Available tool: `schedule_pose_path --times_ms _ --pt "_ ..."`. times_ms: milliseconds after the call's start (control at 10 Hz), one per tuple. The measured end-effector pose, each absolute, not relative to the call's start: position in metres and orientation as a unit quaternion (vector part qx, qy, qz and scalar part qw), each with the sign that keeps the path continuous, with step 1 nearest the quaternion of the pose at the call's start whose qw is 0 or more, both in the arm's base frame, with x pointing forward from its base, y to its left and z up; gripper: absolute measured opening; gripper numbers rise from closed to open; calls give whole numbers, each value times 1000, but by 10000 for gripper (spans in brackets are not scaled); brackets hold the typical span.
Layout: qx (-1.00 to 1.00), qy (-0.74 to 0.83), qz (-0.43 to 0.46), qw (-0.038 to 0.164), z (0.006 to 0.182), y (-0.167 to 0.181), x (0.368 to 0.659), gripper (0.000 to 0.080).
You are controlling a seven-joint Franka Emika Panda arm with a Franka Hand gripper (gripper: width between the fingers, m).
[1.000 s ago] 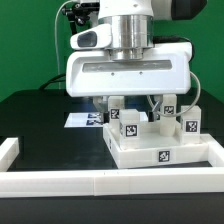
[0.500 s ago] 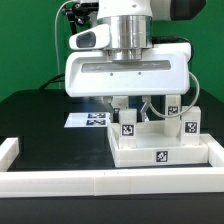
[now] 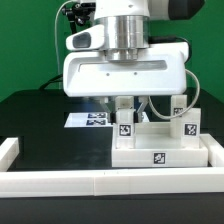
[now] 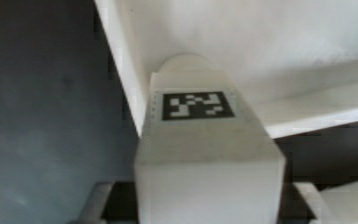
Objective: Assemble square table
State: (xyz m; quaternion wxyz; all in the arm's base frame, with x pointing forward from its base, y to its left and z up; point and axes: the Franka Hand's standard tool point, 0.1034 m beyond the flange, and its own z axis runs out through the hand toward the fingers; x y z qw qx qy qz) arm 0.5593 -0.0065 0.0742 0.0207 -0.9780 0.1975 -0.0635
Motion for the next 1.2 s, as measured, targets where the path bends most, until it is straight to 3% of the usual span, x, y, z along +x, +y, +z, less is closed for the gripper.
schedule_pose_path --times_ms 600,900,1100,1200 --pt "-896 440 -63 20 74 -27 554 305" --pt "-883 466 -63 19 74 -30 552 310" --pt "-883 464 -63 19 74 -30 552 549" --pt "-883 464 -63 20 74 -30 552 618"
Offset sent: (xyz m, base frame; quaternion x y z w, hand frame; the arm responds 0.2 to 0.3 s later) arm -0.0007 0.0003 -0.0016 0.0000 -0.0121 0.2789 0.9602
